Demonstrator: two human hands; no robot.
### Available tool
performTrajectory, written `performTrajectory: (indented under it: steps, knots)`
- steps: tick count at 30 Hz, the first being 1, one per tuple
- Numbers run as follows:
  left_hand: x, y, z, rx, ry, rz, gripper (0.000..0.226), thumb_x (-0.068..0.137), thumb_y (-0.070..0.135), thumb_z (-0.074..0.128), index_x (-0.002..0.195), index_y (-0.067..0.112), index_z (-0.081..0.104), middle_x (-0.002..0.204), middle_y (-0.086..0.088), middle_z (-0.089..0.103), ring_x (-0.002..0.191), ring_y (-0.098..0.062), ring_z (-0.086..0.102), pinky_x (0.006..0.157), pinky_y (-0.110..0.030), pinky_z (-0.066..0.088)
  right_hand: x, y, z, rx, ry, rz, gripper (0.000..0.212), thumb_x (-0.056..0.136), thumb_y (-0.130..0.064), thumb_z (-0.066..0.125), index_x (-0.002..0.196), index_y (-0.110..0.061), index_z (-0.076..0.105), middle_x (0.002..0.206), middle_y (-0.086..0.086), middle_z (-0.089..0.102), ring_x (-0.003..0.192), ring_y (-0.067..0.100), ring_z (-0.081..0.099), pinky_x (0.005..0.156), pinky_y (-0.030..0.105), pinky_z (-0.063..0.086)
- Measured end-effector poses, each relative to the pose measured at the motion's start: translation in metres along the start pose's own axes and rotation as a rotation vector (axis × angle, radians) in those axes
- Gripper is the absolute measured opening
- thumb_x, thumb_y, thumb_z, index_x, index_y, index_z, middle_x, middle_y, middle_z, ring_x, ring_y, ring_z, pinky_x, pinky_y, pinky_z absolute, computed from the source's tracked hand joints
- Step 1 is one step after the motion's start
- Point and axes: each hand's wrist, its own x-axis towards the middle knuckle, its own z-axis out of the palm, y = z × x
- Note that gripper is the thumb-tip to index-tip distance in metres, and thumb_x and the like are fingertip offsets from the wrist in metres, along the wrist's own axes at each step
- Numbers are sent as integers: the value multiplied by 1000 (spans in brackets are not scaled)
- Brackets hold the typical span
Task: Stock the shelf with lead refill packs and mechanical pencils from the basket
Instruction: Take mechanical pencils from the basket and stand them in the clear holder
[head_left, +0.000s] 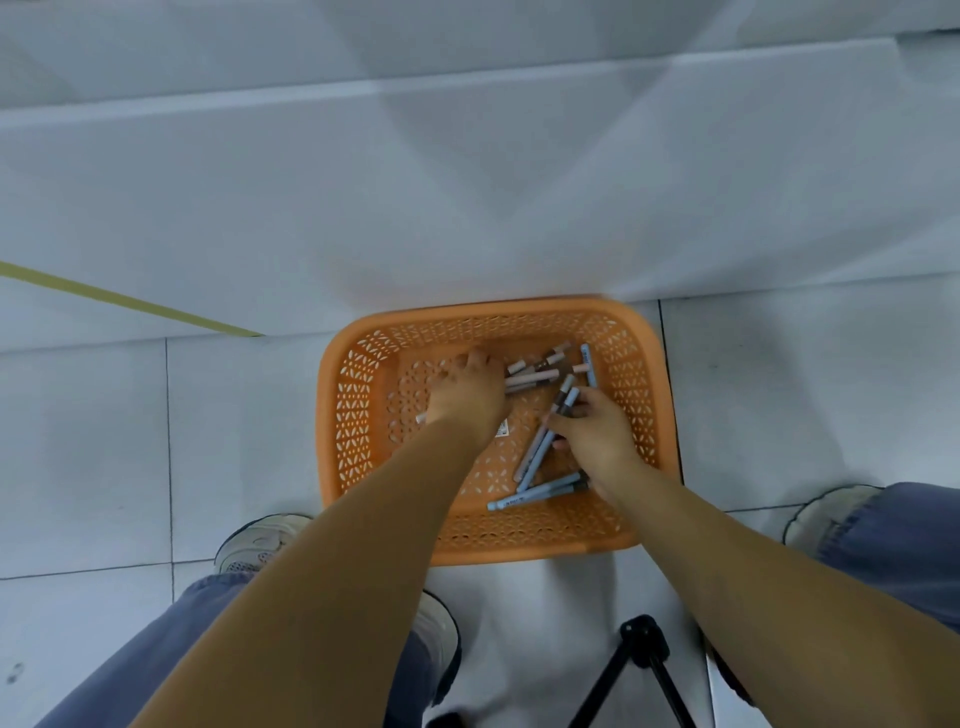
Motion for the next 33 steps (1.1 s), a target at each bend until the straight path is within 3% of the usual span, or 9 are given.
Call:
performTrajectory:
  steps: [3,7,11,13,16,20,26,29,33]
  knots:
    - [-9,-1,-6,-166,-70,59,45,103,23,51,143,6,40,142,-18,44,121,-35,46,93,-41,42,-7,-6,-5,54,-64,-11,22,91,-4,64,109,-14,60,102,6,63,99,24,64,78,31,56]
    - [-49,-3,-20,-623,-198,18,34,106,27,45,138,15,46,119,-10,63,87,-15,56,62,-26,41,-25,-33,-13,84,-185,-108,17,91,-5,63,101,-18,63,102,5,68,90,16,68,67,24,56]
    - [-94,10,-45,-1065,-138,20,31,105,28,49,136,23,48,108,1,67,91,-8,64,71,-19,52,-60,-77,-22,10,-218,-328,21,87,-6,69,105,-14,64,99,5,70,81,5,69,63,21,56]
    - [-115,19,-69,-1165,-84,90,31,106,24,49,136,21,47,98,1,66,79,-2,66,66,-19,53,-86,-98,-30,-20,-202,-445,20,84,-8,72,98,-20,65,98,7,70,89,16,69,74,34,58]
    - [-149,33,-109,-1248,-21,195,29,106,21,49,134,14,52,96,-4,67,74,-11,68,70,-29,58,-130,-131,-47,6,-217,-589,20,83,-5,73,95,-19,66,95,14,70,88,27,70,76,43,59]
    - [-202,53,-167,-1276,127,290,24,106,23,49,128,16,54,91,-4,69,72,-14,66,71,-31,58,-199,-183,-75,-17,-285,-787,17,85,-8,72,95,-19,66,80,8,69,66,12,66,55,23,52]
    - [-282,90,-257,-1166,387,467,22,107,20,45,128,20,50,91,-6,68,71,-16,68,66,-30,59,-302,-247,-113,52,-388,-1002,11,97,-11,56,103,-11,65,79,4,73,69,14,69,64,25,58]
    - [-311,109,-293,-1159,479,515,21,106,19,46,126,21,50,92,-3,71,74,-18,73,67,-34,62,-341,-273,-132,104,-312,-1120,13,94,-7,59,105,-11,65,75,1,73,65,12,68,58,22,55]
    - [-327,124,-337,-1158,711,523,11,106,18,46,114,25,50,90,-1,72,72,-14,73,64,-37,64,-386,-318,-167,150,-126,-1381,23,92,-9,63,104,-28,57,81,0,75,75,11,71,58,20,53]
